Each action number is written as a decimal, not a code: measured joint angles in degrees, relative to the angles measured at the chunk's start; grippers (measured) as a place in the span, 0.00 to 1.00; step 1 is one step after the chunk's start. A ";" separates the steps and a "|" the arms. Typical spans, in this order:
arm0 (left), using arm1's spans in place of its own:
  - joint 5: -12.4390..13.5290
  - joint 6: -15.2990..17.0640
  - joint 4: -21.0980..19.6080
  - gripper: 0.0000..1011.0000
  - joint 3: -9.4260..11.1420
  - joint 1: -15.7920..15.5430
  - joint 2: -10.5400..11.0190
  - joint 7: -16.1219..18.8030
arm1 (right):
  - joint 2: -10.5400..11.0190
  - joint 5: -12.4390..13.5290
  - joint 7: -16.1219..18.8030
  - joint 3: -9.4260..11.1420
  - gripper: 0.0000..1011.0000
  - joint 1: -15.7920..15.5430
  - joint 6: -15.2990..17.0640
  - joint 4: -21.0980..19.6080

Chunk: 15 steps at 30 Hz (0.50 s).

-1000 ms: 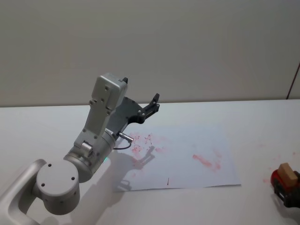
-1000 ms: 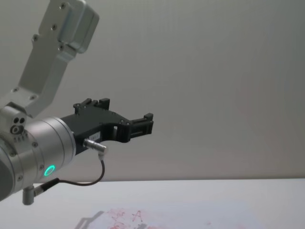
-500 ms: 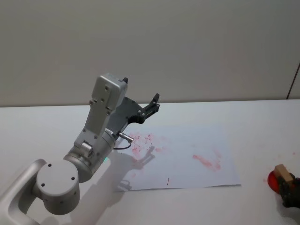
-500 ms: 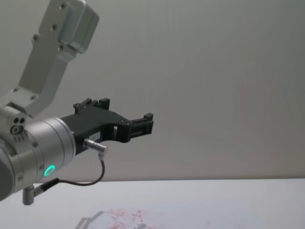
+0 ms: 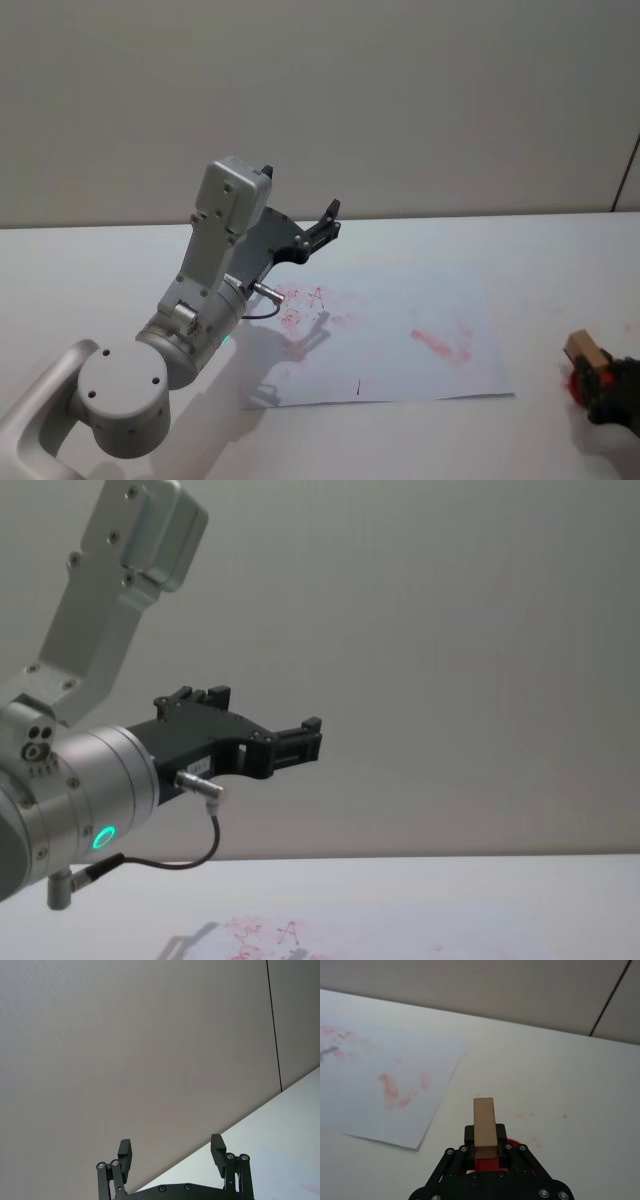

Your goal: Use the one hand to pick up the stamp and affix it onto the A4 paper.

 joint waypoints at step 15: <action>0.00 0.00 0.00 0.99 0.00 0.00 0.00 0.00 | -6.35 -1.52 8.57 -3.33 0.22 8.59 -1.27 2.32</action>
